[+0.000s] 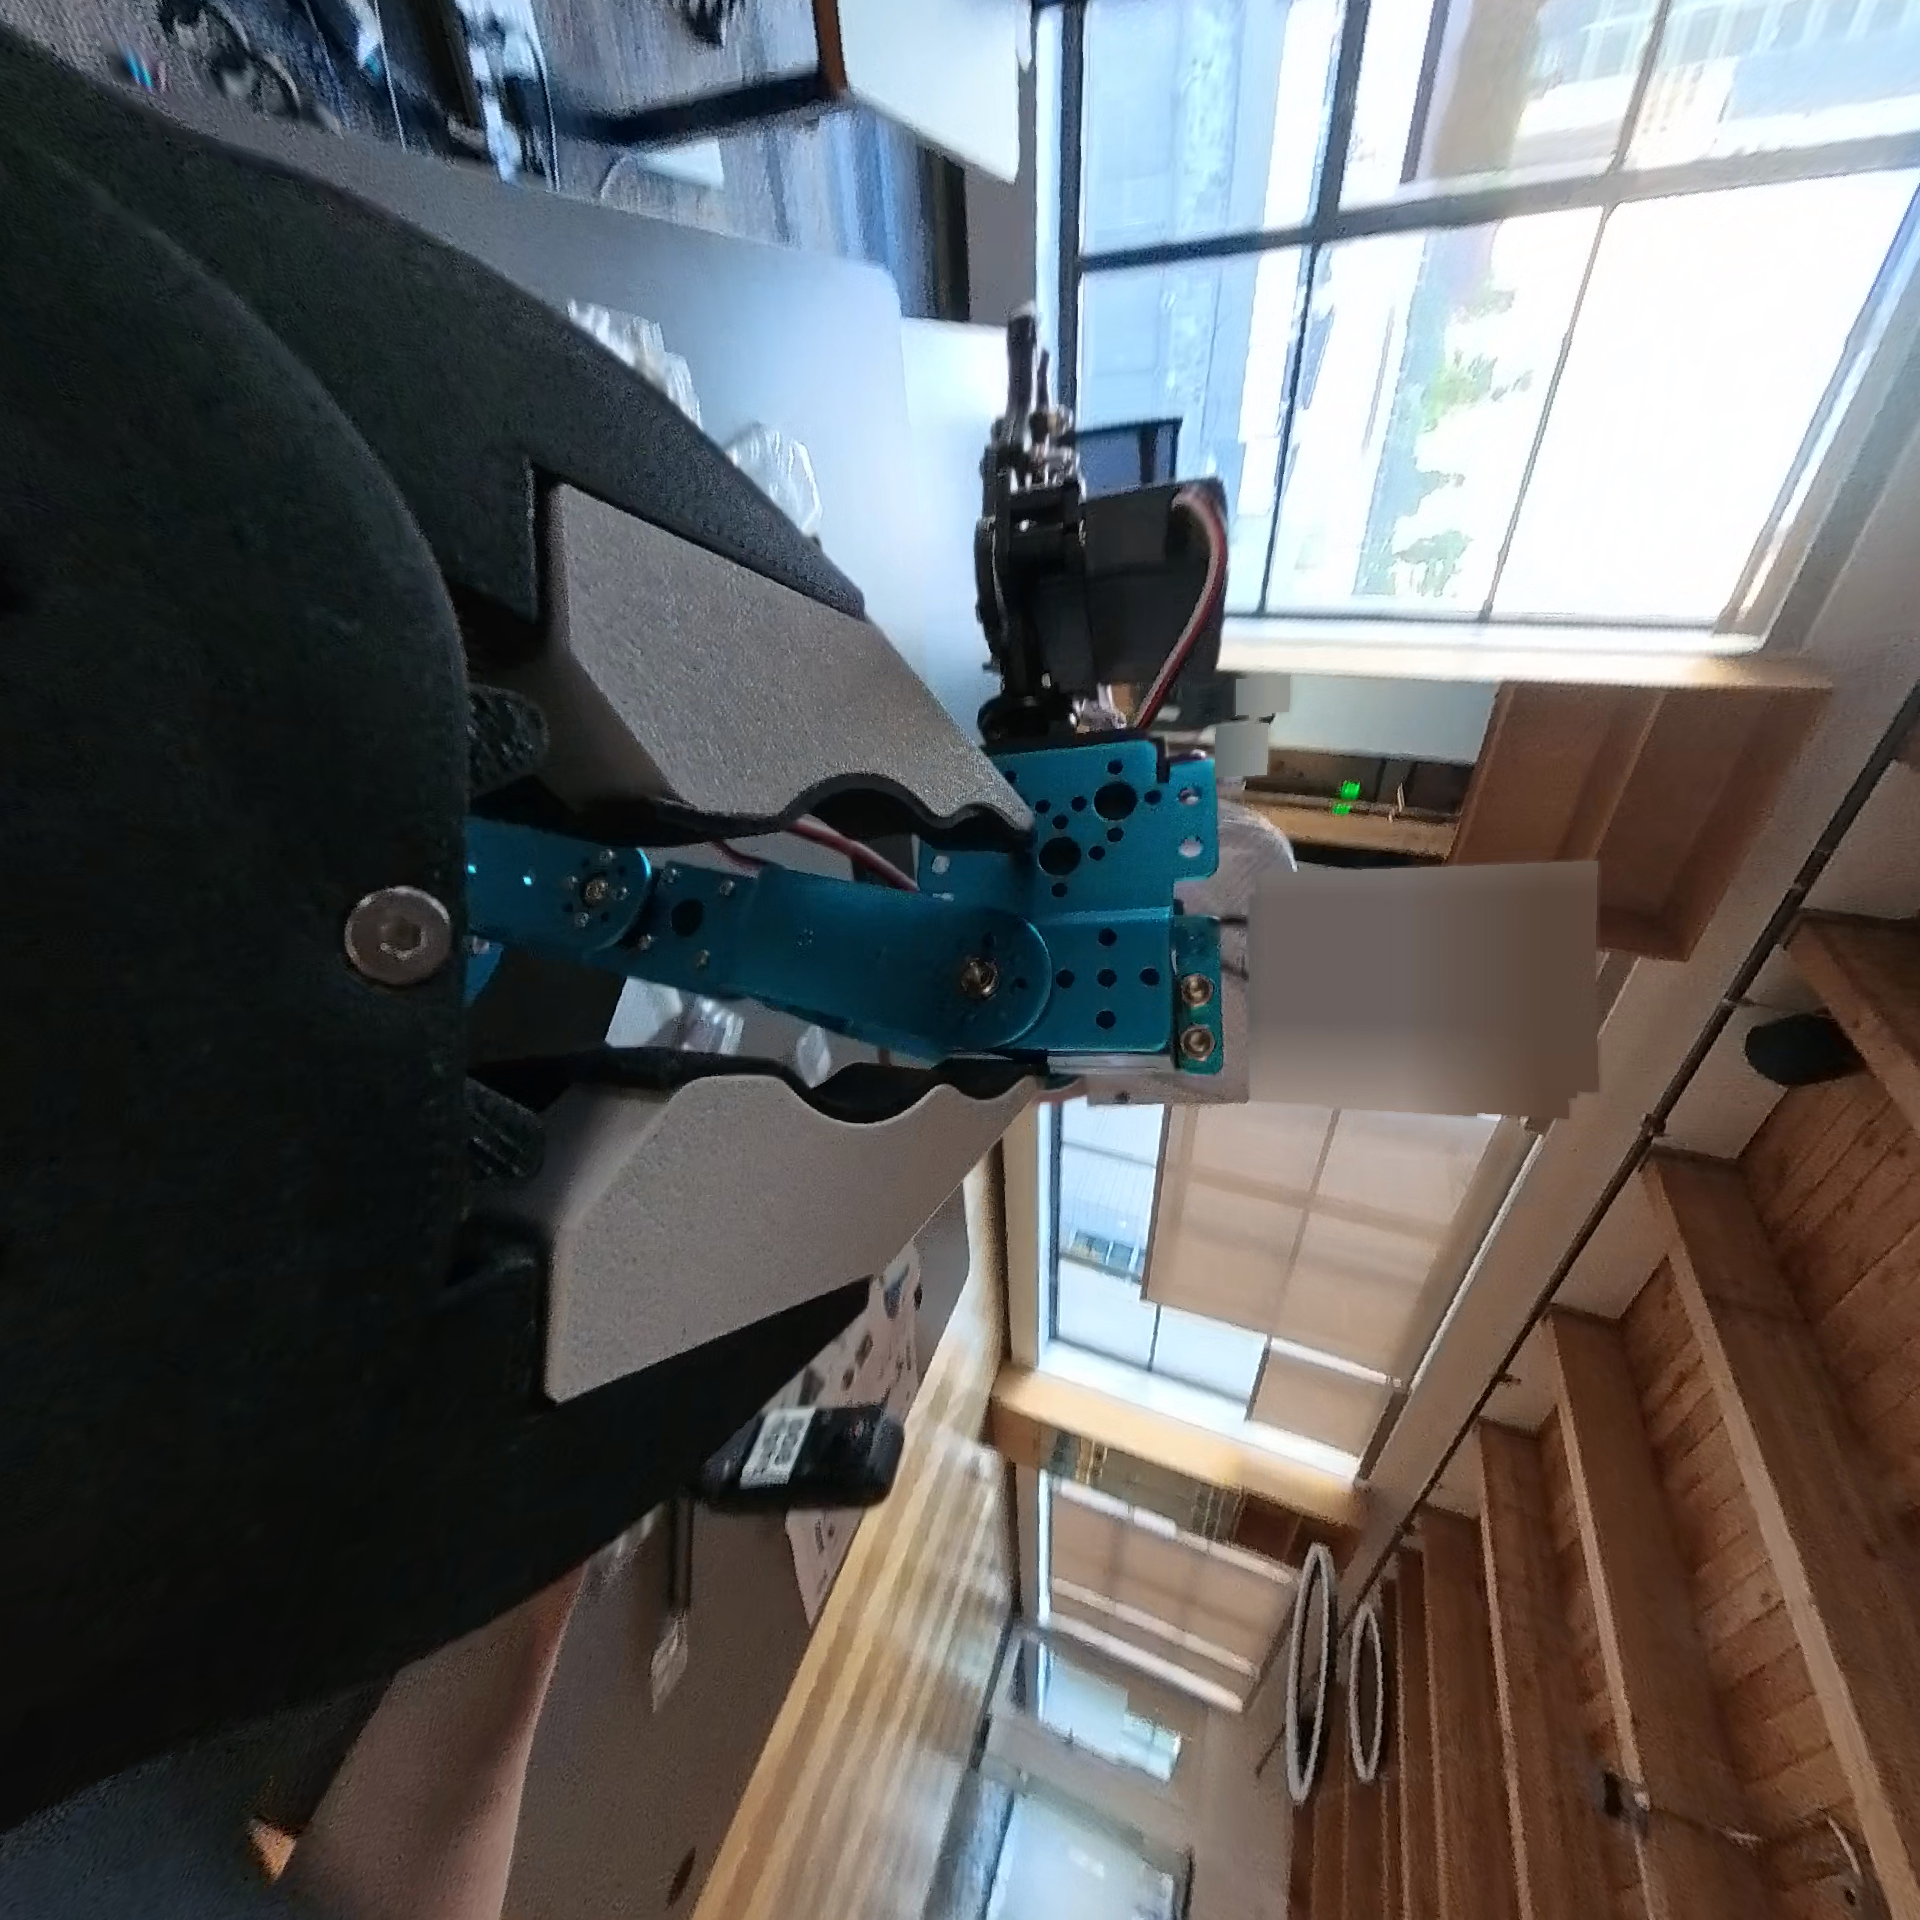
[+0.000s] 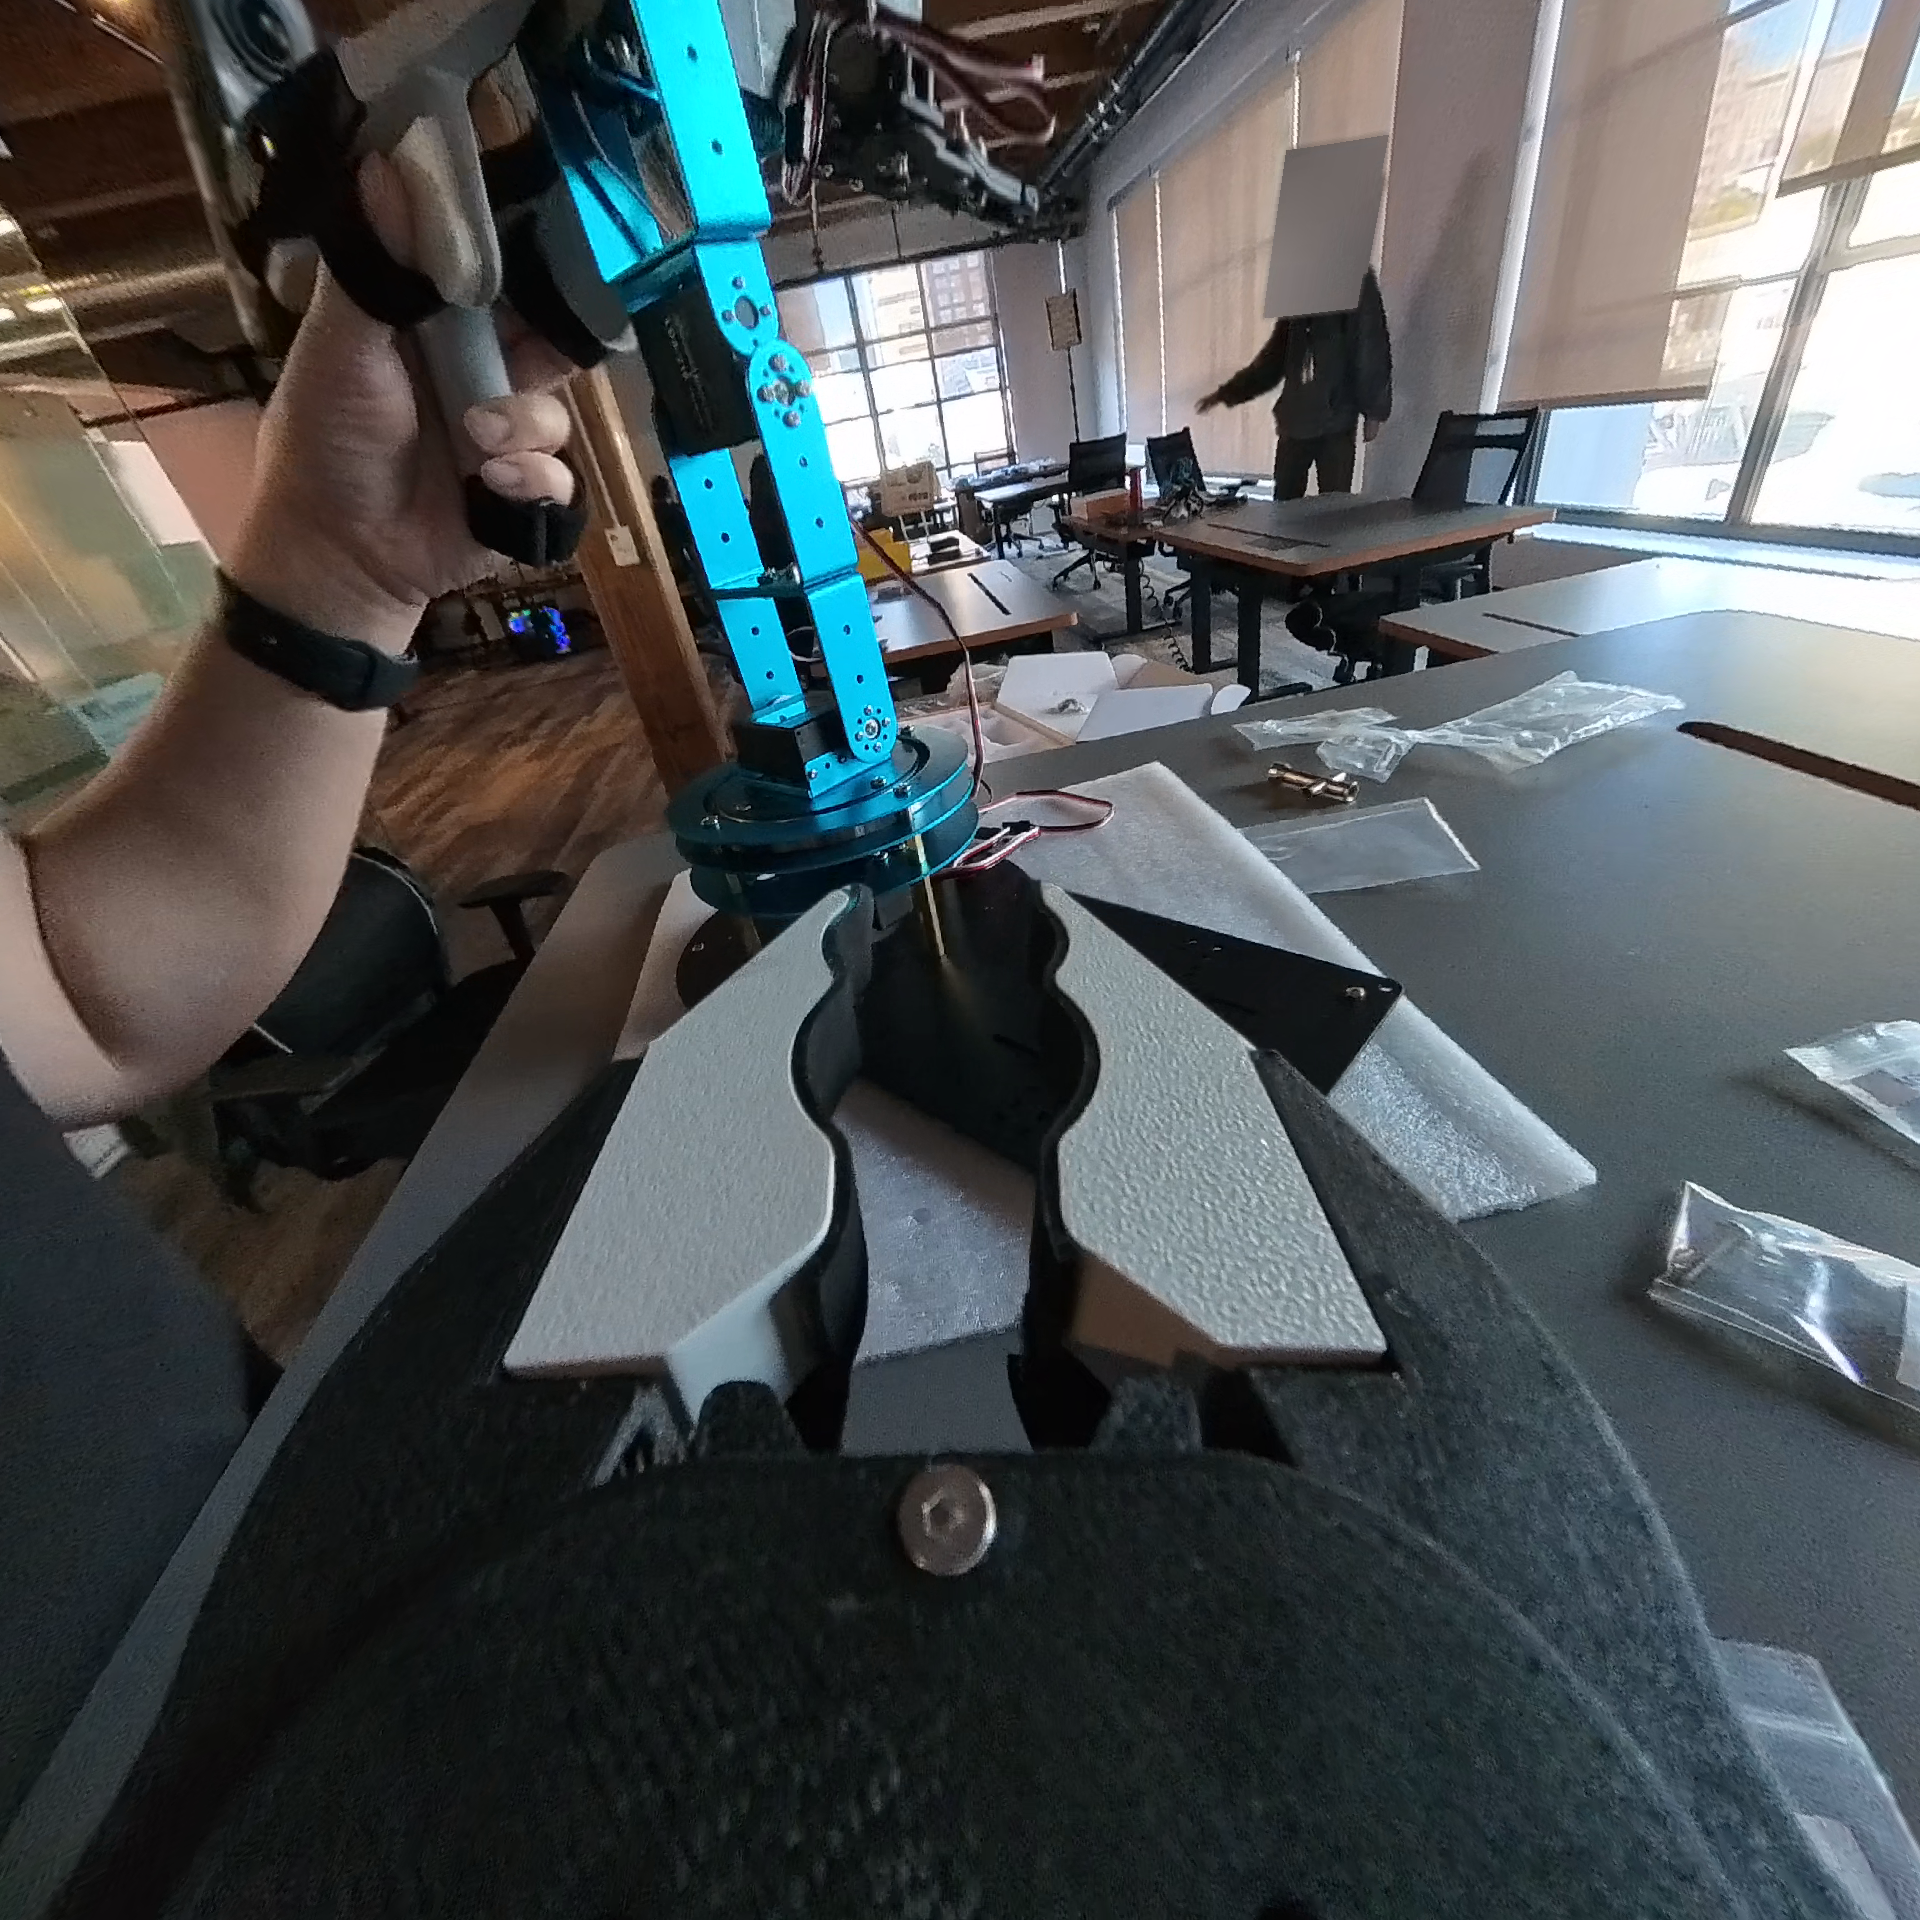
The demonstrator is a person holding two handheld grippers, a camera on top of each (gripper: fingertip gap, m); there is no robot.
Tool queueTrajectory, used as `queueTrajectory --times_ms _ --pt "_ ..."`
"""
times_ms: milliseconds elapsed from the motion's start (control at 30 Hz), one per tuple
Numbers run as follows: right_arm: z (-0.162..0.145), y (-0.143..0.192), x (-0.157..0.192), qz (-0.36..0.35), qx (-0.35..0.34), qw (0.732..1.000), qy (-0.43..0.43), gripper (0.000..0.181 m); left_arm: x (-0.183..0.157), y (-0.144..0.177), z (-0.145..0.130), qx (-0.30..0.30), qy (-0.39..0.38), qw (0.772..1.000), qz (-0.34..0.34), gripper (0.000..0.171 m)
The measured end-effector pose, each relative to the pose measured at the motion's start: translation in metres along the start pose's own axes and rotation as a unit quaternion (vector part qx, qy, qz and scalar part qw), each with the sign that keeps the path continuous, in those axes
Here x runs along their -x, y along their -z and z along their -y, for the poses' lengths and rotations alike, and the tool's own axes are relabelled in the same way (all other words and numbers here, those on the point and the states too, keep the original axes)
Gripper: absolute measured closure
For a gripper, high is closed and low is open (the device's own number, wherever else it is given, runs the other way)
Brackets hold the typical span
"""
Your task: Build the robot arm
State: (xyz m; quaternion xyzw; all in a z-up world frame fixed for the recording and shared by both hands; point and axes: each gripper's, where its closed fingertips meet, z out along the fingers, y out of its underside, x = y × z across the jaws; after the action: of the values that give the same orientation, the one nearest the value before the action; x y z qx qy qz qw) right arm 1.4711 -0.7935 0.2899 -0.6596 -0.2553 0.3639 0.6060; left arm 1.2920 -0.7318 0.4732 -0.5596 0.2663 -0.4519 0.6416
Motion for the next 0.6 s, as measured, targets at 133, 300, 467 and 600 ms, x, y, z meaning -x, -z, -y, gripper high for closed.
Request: queueTrajectory --times_ms 133,300,467,600 --pt "-0.008 -0.003 0.000 0.004 0.013 1.000 -0.012 0.154 -0.003 0.012 0.006 -0.018 -0.030 0.999 0.033 0.139" --pt "0.008 0.009 0.013 0.073 0.010 0.996 -0.050 0.150 -0.082 0.038 0.023 -0.093 -0.080 0.992 -0.003 0.155" --pt "0.023 0.027 -0.018 0.180 0.083 0.976 -0.089 0.105 -0.184 -0.037 -0.112 0.082 -0.025 0.985 -0.152 0.143" --pt "0.065 0.034 -0.047 0.244 -0.024 0.945 -0.217 0.122 -0.162 -0.097 -0.210 0.166 -0.041 0.982 -0.079 0.138"
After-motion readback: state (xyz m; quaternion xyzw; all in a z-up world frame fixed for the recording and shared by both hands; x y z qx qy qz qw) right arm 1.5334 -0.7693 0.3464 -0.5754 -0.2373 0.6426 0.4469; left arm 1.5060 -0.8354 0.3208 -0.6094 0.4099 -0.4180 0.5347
